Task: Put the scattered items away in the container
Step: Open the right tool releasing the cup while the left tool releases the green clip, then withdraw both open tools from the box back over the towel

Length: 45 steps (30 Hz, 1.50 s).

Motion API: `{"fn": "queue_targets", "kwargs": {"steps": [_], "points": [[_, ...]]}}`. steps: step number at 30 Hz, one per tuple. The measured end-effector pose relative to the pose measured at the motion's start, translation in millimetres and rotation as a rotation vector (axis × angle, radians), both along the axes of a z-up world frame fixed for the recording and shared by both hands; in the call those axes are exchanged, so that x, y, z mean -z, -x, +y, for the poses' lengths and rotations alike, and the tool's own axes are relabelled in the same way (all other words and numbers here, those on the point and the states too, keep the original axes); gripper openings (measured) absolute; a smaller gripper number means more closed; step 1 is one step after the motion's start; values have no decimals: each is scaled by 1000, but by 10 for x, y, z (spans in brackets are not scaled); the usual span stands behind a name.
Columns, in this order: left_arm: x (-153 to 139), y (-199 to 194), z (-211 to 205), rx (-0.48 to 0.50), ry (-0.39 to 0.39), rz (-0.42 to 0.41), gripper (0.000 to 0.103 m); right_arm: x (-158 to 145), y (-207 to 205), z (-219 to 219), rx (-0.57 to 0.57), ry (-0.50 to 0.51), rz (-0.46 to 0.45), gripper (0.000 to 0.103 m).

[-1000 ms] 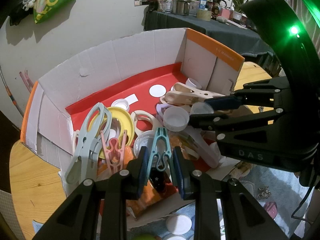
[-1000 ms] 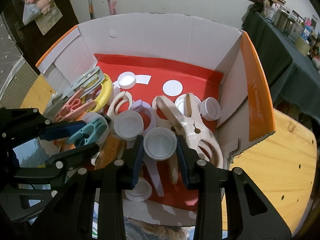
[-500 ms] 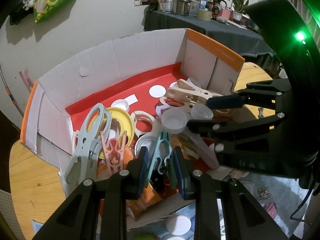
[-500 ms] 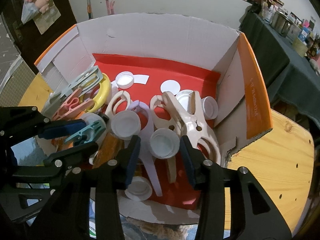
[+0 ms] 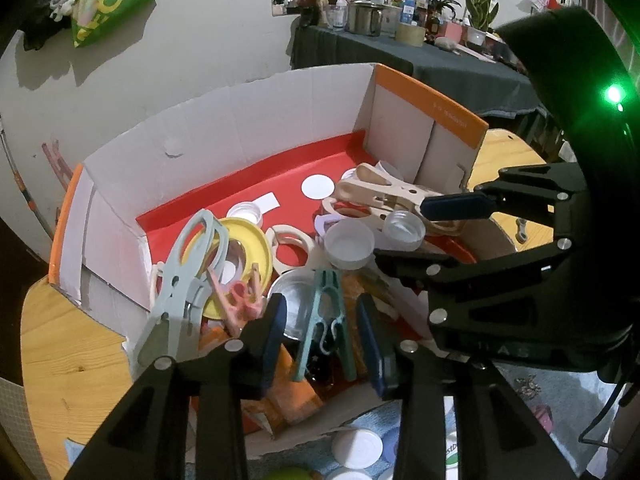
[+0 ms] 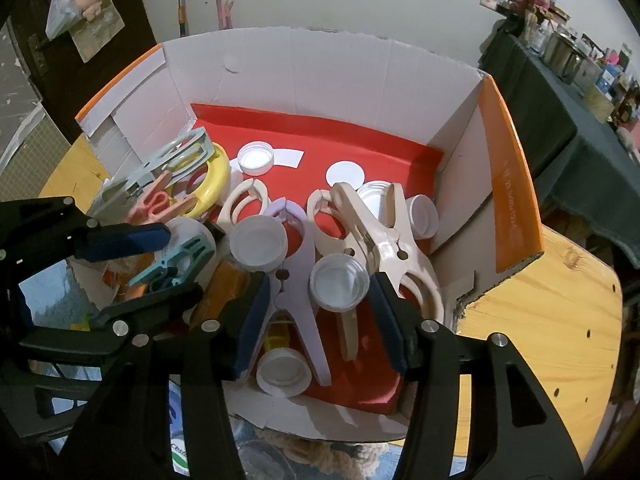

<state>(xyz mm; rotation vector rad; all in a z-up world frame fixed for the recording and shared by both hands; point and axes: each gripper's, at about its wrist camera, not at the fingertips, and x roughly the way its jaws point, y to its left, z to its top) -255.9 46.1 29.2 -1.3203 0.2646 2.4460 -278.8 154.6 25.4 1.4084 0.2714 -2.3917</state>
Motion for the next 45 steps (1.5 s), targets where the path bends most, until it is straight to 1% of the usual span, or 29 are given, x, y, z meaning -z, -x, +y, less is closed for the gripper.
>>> {"fn": "queue_targets", "kwargs": {"steps": [6, 7, 8, 9, 13, 24, 31, 37, 39, 40, 45], "points": [[-28, 0, -30, -14, 0, 9, 44, -25, 1, 5, 2, 0, 8, 55], [-34, 0, -39, -16, -3, 9, 44, -34, -4, 7, 5, -5, 14, 57], [-44, 0, -51, -20, -7, 11, 45, -45, -8, 11, 10, -12, 20, 62], [-51, 0, -57, -22, -9, 12, 46, -60, -11, 18, 13, -13, 27, 65], [-70, -1, -66, -30, -11, 20, 47, -106, -16, 42, 17, 2, 36, 65], [-211, -89, -69, -37, 2, 74, 58, -210, -66, 63, 22, 13, 62, 65], [-331, -191, -107, -44, -11, 97, 61, -339, -160, 54, 17, 27, 91, 65], [-486, -373, -143, -34, -20, 124, 63, -515, -324, 75, 15, 53, 124, 66], [-556, -475, -168, -25, -23, 137, 65, -594, -407, 84, 12, 64, 139, 72], [-576, -506, -169, -22, -22, 141, 65, -634, -456, 88, 12, 67, 148, 73], [-680, -761, -239, 5, -23, 160, 73, -780, -715, 114, 9, 82, 174, 73]]}}
